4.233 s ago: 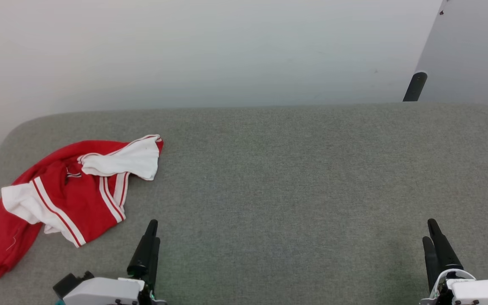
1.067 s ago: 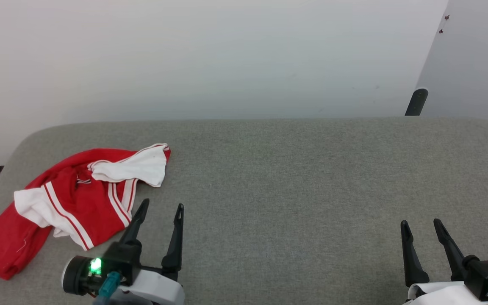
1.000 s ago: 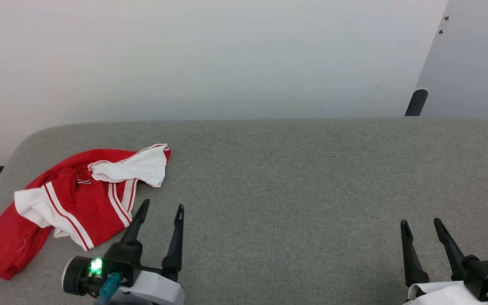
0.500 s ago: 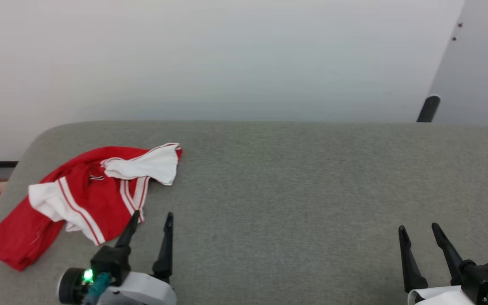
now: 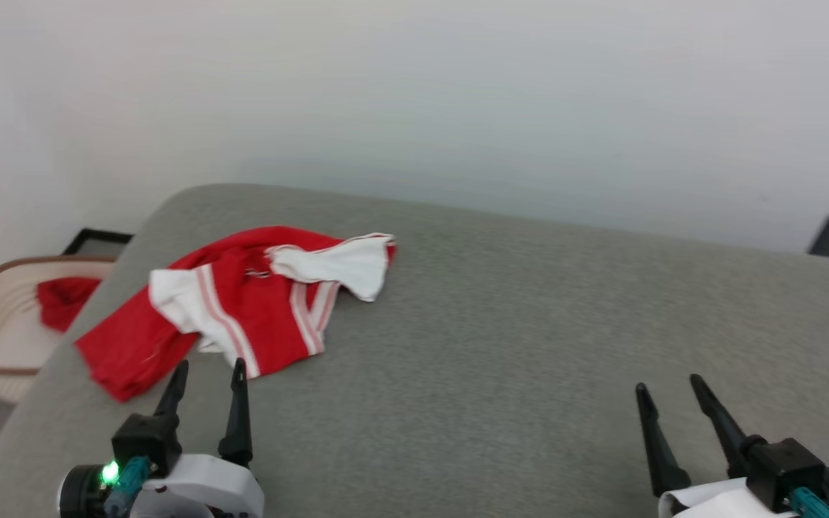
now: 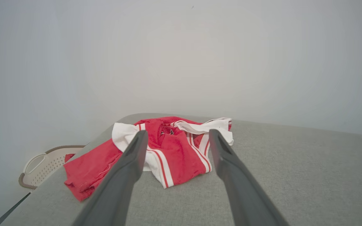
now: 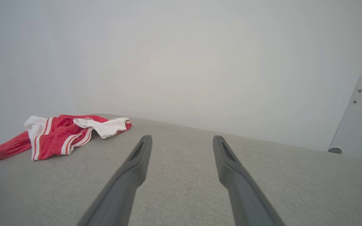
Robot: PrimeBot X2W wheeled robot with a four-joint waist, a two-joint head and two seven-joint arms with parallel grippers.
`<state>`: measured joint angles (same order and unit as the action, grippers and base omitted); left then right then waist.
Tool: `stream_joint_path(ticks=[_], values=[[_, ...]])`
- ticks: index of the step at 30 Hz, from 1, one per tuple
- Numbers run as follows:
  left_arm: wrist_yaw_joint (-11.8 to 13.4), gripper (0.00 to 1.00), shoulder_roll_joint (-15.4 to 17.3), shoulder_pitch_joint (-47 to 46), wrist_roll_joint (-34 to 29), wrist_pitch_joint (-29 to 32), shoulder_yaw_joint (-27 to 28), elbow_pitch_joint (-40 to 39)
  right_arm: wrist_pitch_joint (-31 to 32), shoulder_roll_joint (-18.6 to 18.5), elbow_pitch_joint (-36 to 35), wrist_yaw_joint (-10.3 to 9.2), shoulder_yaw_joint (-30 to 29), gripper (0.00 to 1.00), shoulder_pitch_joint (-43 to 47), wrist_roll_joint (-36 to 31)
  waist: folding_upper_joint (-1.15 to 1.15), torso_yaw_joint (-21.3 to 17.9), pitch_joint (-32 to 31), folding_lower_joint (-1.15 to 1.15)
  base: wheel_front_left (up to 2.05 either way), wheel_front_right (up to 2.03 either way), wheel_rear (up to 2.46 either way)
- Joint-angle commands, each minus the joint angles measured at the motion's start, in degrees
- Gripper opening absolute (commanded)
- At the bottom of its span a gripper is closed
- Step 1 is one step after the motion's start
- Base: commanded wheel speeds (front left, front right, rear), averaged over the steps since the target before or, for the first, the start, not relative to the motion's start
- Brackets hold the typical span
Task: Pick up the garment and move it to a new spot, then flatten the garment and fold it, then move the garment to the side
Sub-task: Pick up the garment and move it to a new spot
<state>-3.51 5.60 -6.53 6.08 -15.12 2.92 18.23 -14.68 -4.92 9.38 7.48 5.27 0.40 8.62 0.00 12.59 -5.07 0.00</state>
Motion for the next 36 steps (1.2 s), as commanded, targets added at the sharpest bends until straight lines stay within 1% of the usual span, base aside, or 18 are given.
stream_joint_path(ticks=[1, 5, 9, 13, 17, 20, 25, 30, 31, 34, 36], values=[[0.20, 1.00, 0.14, 0.00, 0.07, 0.01, 0.22, 0.15, -0.11, 0.04, 0.16, 0.02, 0.34, 1.00, -0.47, 0.33, 0.00, 3.59, -0.65, 0.00, 0.00, 0.00, 0.00], [-0.10, 1.00, -0.04, -0.06, 0.85, 0.01, 0.94, 0.53, -0.18, -0.03, 0.85, 0.02, 1.23, 1.00, -1.16, 0.39, 0.00, 6.24, -0.75, 0.00, 0.00, 0.00, 0.00], [-0.54, 1.00, 0.03, -0.89, 1.27, 0.01, 1.33, 0.82, -0.24, 0.20, 1.20, 0.02, 1.30, 1.00, -1.67, 0.36, 0.00, 7.32, -0.52, 0.00, 0.00, 0.00, 0.00], [-1.71, 1.00, 0.62, -2.98, 2.64, 0.10, 0.94, 1.83, -0.20, -0.15, 1.28, 0.02, 1.58, 1.00, -2.09, 0.26, 0.00, 6.93, 0.49, 0.00, 0.00, 0.00, 0.00], [-2.77, 1.00, 2.51, -7.21, 4.86, 2.85, 0.75, 2.59, 0.16, -0.63, 0.99, 0.02, 1.71, 1.00, -2.51, 0.03, 0.00, 4.95, 2.57, 0.00, 0.00, 0.00, 0.00], [-3.52, 1.00, 5.04, -11.13, 7.32, 7.21, 0.26, 2.85, 0.54, -1.17, 0.25, 0.02, 1.75, 1.00, -3.34, -0.27, 0.00, 2.74, 5.05, 0.00, 0.00, 0.00, 0.00], [-4.07, 1.00, 10.21, -19.04, 13.25, 15.89, -0.26, 4.11, 0.99, -2.67, -1.25, 0.02, 1.56, 1.00, -5.76, -0.24, 0.00, -1.55, 11.67, 0.00, 0.00, 0.00, 0.00], [-4.02, 1.00, 15.48, -27.06, 19.83, 26.27, -2.75, 8.04, 0.84, -3.77, -2.20, 0.01, 1.26, 1.00, -8.66, -0.11, 0.00, -5.26, 17.58, 0.00, 0.00, 0.00, 0.00], [-4.02, 1.00, 16.13, -28.43, 21.68, 28.50, -2.98, 9.02, 0.81, -3.94, -2.36, 0.01, 1.33, 1.00, -9.20, -0.10, 0.00, -5.92, 18.68, 0.00, 0.00, 0.00, 0.00], [-4.00, 1.00, 18.74, -32.58, 24.53, 34.08, -3.51, 12.25, 0.59, -4.28, -2.54, 0.01, 1.81, 1.00, -10.84, -0.06, 0.00, -7.72, 21.29, 0.00, 0.00, 0.00, 0.00], [-4.01, 1.00, 19.48, -34.86, 26.21, 37.54, -3.84, 14.25, 0.46, -4.52, -2.54, 0.01, 2.02, 1.00, -11.75, 0.02, 0.00, -8.57, 22.70, 0.00, 0.00, 0.00, 0.00]])
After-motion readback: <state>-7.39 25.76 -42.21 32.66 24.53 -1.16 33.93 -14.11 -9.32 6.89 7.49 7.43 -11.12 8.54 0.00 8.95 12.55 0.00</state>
